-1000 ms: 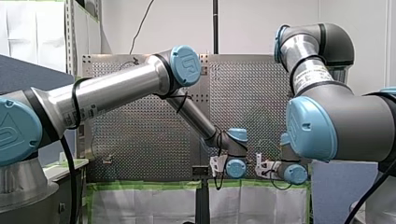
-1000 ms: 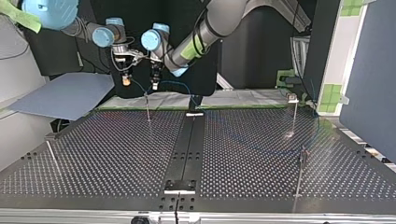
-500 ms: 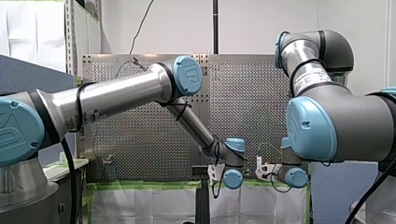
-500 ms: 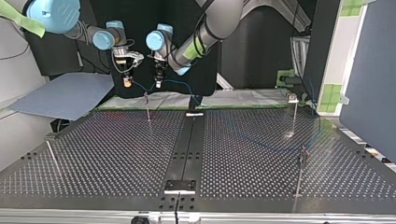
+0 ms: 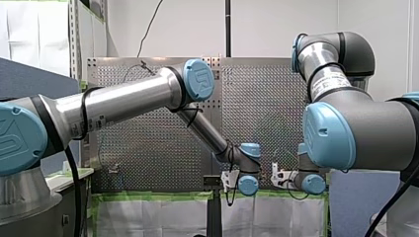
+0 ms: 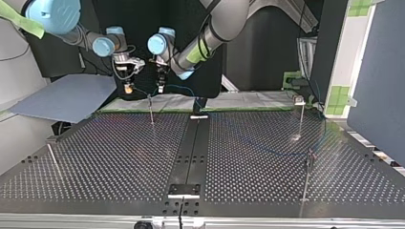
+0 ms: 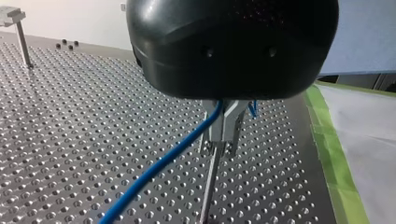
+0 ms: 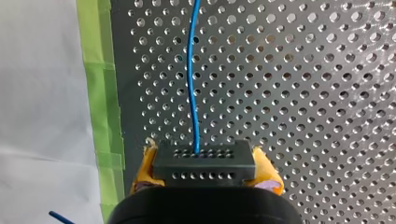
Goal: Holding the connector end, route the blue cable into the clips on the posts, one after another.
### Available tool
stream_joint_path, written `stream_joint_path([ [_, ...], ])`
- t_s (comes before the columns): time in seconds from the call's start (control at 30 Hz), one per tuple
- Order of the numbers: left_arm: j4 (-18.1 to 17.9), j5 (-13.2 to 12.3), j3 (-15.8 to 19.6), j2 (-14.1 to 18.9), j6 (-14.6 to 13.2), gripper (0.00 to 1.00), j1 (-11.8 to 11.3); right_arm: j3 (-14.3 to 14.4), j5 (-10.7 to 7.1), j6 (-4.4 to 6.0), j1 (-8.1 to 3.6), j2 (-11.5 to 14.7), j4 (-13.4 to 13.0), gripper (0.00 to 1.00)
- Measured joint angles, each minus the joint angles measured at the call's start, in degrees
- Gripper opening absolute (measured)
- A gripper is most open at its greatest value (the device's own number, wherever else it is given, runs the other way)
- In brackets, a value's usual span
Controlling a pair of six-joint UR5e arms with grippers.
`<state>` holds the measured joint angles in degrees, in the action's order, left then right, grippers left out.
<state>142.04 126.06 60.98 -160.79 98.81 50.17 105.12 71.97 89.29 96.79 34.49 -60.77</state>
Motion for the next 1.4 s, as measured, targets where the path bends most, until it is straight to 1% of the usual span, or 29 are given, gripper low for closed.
stream_joint_path([
  [0.17, 0.02, -0.70, -0.17, -0.36, -0.16, 0.00, -0.38, -0.86, -0.44, 0.15, -0.56, -0.06, 0.37, 0.00],
  [0.3, 0.53, -1.34, -1.17, -1.09, -0.20, 0.00, -0.78, -1.93, -1.16, 0.07, -0.78, -0.11, 1.57, 0.00],
  [0.43, 0.76, -1.68, -1.72, -1.39, -0.18, 0.00, -0.99, -2.51, -1.34, 0.06, -1.04, -0.14, 2.44, 0.00],
  [0.5, 0.62, -1.97, -2.11, -1.44, -0.15, 0.00, -1.18, -2.78, -1.32, 0.22, -1.31, -0.14, 2.80, 0.00],
  [0.73, 0.36, -4.37, -3.37, -1.47, 0.33, 0.00, -1.92, -3.95, -1.04, 0.68, -2.21, -0.16, 4.14, 0.00],
  [0.83, 0.35, -4.78, -3.54, -1.48, 0.39, 0.00, -2.40, -4.57, -0.95, 0.83, -2.54, -0.16, 4.77, 0.00],
  [0.9, 0.35, -5.00, -3.58, -1.48, 0.40, 0.00, -2.67, -5.01, -0.90, 1.19, -2.79, -0.15, 5.02, 0.00],
  [1.0, 0.35, -5.66, -3.63, -1.48, 0.39, 0.00, -3.24, -5.84, -0.90, 1.64, -3.05, -0.15, 5.61, 0.00],
  [1.23, 0.22, -7.17, -4.23, -1.53, 0.44, 0.00, -4.39, -7.54, -0.63, 2.27, -3.64, -0.15, 7.04, 0.00],
  [1.4, 0.29, -7.46, -4.79, -1.52, 0.60, 0.00, -4.63, -8.77, -0.53, 2.33, -3.81, -0.19, 8.82, 0.00],
])
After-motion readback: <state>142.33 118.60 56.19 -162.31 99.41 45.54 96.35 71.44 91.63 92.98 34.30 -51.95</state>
